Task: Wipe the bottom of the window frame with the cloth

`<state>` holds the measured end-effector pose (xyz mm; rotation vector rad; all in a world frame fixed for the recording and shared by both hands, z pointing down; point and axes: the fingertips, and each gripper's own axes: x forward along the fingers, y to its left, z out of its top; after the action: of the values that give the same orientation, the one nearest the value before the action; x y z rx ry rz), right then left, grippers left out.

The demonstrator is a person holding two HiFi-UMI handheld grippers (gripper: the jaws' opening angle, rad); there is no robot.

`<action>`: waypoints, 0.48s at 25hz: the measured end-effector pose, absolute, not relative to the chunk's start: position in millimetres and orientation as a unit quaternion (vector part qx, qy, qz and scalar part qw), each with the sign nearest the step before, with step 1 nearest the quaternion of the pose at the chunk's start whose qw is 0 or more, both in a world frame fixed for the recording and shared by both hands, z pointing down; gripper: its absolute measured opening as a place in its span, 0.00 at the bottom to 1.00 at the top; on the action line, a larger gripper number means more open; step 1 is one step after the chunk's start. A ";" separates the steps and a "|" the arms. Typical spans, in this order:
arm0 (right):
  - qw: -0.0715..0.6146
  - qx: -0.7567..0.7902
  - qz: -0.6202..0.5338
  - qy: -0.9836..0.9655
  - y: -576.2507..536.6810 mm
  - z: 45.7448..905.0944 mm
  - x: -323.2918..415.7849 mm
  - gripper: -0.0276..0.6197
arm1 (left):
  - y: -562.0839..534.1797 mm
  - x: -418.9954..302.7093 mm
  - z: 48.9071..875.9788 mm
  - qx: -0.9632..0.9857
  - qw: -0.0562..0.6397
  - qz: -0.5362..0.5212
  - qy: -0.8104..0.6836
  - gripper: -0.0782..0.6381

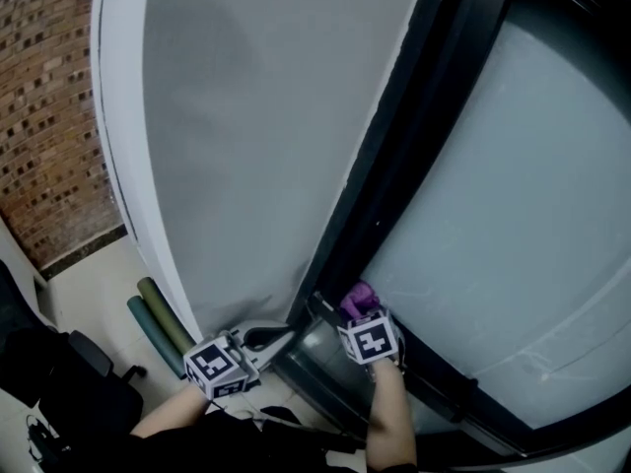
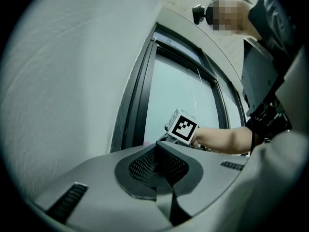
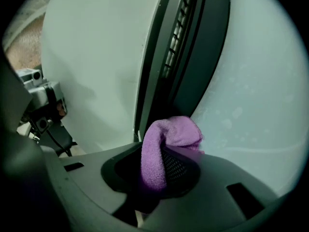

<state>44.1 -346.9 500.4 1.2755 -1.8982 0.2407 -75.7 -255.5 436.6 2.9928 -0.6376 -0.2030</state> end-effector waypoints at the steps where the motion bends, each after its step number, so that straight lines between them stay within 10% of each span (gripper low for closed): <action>1: 0.399 0.502 0.104 -0.761 -343.6 500.3 42.3 0.18 | -255.2 -75.0 437.6 0.976 0.034 -0.067 -0.206 0.12; 12: 0.306 0.496 0.142 -0.800 -299.7 490.7 41.5 0.17 | -255.8 -82.1 429.2 0.973 0.006 -0.073 -0.219 0.12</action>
<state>41.5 -299.7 490.7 1.3114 -2.1175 0.3771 -82.1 -255.8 429.2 3.0451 -0.6842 -0.2284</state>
